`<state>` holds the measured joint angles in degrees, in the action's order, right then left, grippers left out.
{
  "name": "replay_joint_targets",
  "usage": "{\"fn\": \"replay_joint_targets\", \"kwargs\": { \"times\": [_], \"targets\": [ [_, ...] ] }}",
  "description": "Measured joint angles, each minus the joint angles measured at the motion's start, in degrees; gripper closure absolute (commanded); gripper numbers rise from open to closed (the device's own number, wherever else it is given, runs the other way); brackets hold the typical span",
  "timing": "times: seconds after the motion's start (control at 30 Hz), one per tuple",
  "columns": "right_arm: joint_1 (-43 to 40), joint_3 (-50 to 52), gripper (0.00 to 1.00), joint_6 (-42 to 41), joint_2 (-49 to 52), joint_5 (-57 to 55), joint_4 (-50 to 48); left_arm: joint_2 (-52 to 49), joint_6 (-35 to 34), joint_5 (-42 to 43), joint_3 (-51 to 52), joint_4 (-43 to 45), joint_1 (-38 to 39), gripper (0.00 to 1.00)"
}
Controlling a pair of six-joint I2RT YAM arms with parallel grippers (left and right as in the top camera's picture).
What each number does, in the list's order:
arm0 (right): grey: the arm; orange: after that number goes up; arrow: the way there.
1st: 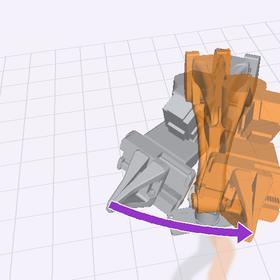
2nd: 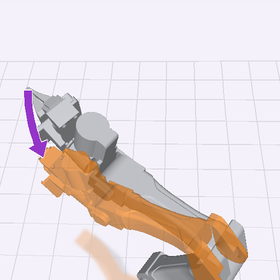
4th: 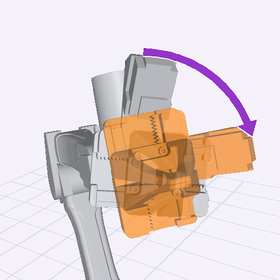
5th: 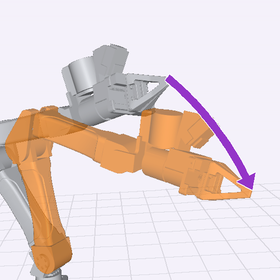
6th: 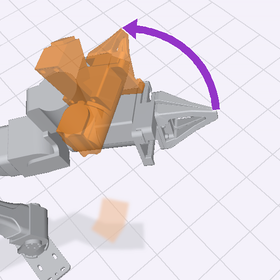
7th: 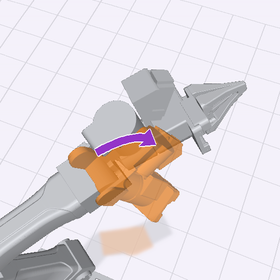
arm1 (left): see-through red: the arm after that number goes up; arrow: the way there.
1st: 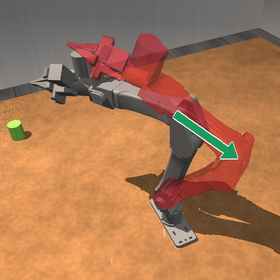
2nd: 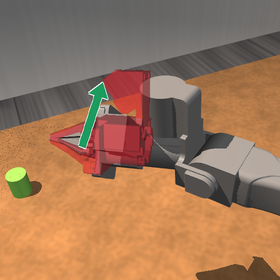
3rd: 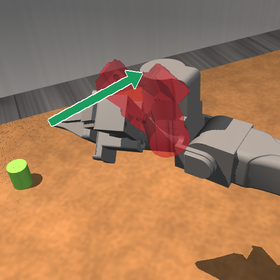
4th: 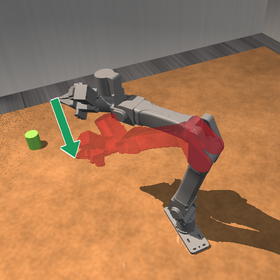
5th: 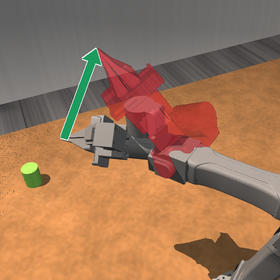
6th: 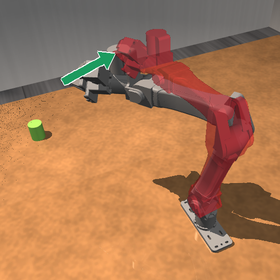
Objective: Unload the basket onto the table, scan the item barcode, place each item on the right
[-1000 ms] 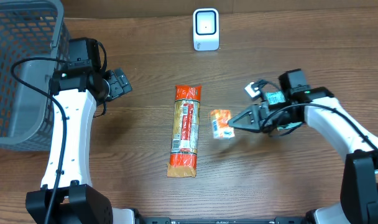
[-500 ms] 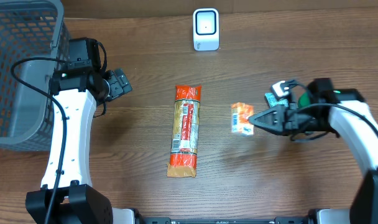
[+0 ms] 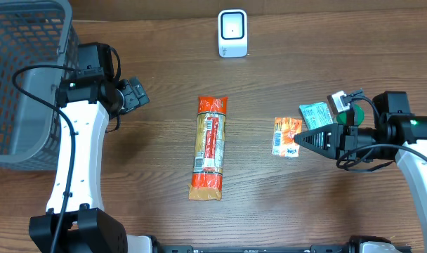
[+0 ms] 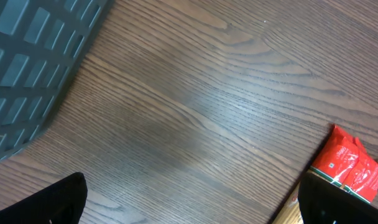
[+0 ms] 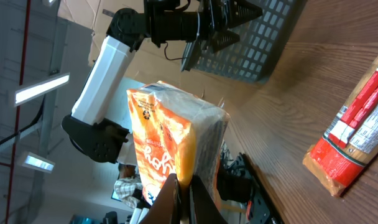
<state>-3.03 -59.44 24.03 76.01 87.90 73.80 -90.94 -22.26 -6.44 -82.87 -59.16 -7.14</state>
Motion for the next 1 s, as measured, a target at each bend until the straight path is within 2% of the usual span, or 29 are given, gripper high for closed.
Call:
{"fn": "replay_joint_targets", "kwargs": {
  "times": [0.73,1.0],
  "targets": [
    [0.0,0.0,0.96,0.0,-0.1,0.0,0.2,0.0,0.0,0.0,0.0,0.0,0.0,0.00],
    [0.0,0.0,0.96,0.0,-0.1,-2.0,-3.9,0.0,0.0,0.0,0.0,0.0,0.0,0.00]
  ]
}}
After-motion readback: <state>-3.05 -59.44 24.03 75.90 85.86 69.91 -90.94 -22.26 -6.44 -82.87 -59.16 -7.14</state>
